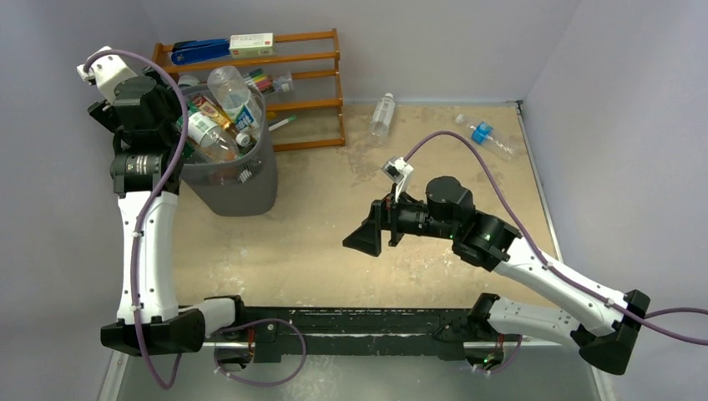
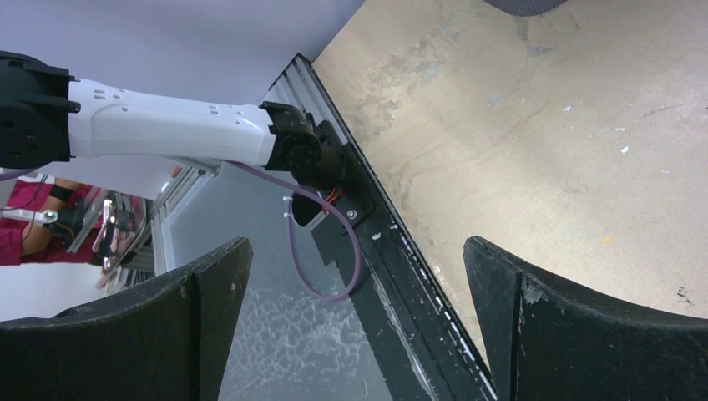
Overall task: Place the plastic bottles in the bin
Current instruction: Place the plastic bottle in the trash bin.
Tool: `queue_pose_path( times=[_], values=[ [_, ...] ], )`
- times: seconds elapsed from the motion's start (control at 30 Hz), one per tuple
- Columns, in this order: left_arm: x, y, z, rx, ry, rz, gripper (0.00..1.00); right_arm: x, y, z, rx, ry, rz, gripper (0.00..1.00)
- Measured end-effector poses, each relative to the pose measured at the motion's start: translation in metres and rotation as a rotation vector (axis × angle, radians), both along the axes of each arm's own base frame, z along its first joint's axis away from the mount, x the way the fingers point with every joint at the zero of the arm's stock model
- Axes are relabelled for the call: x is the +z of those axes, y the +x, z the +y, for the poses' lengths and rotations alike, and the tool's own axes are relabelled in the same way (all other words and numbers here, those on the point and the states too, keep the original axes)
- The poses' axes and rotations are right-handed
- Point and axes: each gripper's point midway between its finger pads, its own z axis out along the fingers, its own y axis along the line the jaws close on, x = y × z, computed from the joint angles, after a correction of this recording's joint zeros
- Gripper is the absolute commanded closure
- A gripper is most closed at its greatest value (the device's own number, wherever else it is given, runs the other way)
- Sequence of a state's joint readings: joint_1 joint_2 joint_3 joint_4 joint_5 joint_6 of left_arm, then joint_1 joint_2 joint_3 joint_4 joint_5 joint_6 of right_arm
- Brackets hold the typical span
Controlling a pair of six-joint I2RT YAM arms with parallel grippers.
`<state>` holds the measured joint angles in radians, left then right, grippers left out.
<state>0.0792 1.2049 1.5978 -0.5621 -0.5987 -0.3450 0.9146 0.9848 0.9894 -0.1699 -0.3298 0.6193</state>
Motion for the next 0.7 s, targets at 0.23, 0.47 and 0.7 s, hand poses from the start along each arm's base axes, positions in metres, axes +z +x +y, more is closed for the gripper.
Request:
queue_pose_path(
  times=[0.23,0.47,0.7],
  values=[
    [0.018,-0.01,-0.013,-0.041,-0.085,-0.018,0.2,-0.001,-0.004,-0.004,-0.002,0.006,0.003,0.0],
    [0.049,-0.017,-0.036,-0.155,-0.157,-0.083,0.19,-0.02,-0.006,-0.007,-0.006,-0.017,0.04,0.0],
    [0.044,-0.018,-0.05,-0.22,-0.202,-0.075,0.17,-0.033,-0.007,-0.007,-0.01,-0.031,0.063,0.0]
  ],
)
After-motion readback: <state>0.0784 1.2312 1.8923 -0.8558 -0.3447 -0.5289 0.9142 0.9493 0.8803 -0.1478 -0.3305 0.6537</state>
